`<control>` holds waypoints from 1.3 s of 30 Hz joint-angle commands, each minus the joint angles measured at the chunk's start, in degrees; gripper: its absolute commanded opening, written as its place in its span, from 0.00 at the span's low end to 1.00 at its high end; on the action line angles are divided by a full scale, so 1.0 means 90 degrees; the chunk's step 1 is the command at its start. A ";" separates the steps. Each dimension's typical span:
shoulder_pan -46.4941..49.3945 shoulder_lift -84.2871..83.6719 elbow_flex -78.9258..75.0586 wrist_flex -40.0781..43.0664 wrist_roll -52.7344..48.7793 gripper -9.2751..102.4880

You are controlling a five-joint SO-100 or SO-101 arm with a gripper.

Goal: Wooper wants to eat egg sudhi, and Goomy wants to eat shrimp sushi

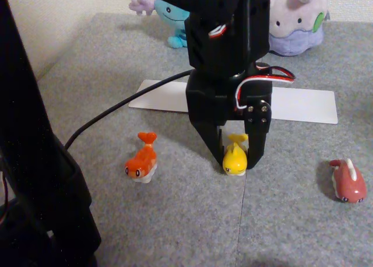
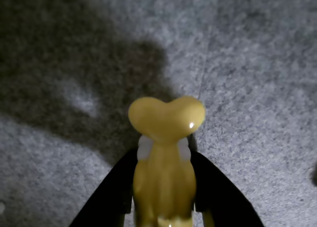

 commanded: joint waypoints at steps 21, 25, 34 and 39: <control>-0.3857 0.1504 -0.1738 0.0996 0.3330 0.13; -0.3789 0.0059 -0.2822 0.1084 0.3291 0.13; -0.3691 -0.1777 -0.3691 0.0996 0.3350 0.13; -0.3682 -0.1797 -0.3691 0.0967 0.3359 0.22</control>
